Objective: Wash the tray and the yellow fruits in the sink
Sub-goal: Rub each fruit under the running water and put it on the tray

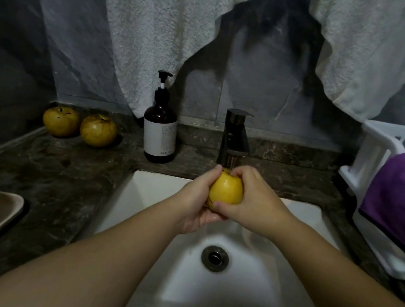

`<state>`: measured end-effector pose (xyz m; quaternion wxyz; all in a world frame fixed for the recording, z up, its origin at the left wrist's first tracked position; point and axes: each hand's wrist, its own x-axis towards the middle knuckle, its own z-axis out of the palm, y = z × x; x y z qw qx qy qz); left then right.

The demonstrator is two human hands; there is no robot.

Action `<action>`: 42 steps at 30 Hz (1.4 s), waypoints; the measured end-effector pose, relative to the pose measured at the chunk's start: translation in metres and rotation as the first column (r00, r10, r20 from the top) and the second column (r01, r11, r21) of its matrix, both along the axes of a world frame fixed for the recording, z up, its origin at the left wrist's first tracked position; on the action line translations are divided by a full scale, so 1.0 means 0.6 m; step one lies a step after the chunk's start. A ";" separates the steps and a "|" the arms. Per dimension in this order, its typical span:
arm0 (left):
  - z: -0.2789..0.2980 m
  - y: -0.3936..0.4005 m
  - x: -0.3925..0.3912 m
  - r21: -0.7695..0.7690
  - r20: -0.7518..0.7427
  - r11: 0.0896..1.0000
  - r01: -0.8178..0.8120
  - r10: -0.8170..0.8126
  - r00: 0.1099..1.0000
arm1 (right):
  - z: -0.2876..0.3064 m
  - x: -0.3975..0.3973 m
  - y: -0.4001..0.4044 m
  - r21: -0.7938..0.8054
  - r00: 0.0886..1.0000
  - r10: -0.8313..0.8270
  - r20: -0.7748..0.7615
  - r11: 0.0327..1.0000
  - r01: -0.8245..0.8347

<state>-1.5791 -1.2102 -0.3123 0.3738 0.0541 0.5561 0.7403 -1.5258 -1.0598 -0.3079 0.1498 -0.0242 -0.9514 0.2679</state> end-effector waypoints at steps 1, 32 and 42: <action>0.000 0.000 0.000 -0.010 0.000 1.000 0.001 -0.001 1.000 | 0.001 0.000 0.000 -0.045 1.000 -0.013 0.009 0.999 0.014; -0.007 0.008 -0.002 -0.151 -0.215 0.988 0.018 -0.050 0.975 | 0.013 -0.005 -0.027 -0.605 0.990 -0.066 0.127 0.785 0.130; -0.009 0.022 0.000 -0.167 -0.300 0.972 -0.167 0.111 0.947 | 0.017 -0.006 -0.030 -0.678 0.983 0.007 0.184 0.725 0.122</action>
